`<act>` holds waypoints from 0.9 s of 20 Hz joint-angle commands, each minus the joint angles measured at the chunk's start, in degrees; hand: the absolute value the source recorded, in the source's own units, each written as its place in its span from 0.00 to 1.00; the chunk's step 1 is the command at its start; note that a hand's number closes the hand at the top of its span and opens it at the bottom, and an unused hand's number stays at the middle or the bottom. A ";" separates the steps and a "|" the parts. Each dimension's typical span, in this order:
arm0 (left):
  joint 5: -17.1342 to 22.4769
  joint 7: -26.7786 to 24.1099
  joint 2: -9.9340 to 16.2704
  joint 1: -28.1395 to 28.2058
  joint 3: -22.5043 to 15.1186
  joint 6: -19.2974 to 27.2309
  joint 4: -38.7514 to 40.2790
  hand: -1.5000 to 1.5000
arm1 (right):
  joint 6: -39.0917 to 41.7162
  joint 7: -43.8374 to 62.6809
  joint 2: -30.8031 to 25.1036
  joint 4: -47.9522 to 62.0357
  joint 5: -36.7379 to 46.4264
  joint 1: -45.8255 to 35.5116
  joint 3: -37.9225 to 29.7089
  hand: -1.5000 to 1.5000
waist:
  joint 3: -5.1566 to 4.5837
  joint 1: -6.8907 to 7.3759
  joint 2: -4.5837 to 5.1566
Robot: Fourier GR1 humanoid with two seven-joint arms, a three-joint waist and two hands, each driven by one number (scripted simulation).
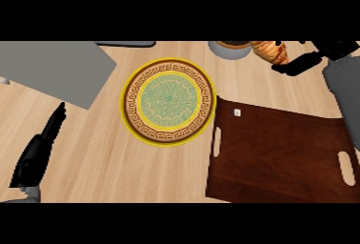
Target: Pick the croissant from the tray and place it in the plate
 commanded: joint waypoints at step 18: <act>0.51 1.73 0.61 1.34 3.29 -0.32 -0.87 0.50 | 8.75 10.64 23.26 1.97 -2.21 -15.03 4.16 1.00 | -0.19 -3.72 -1.40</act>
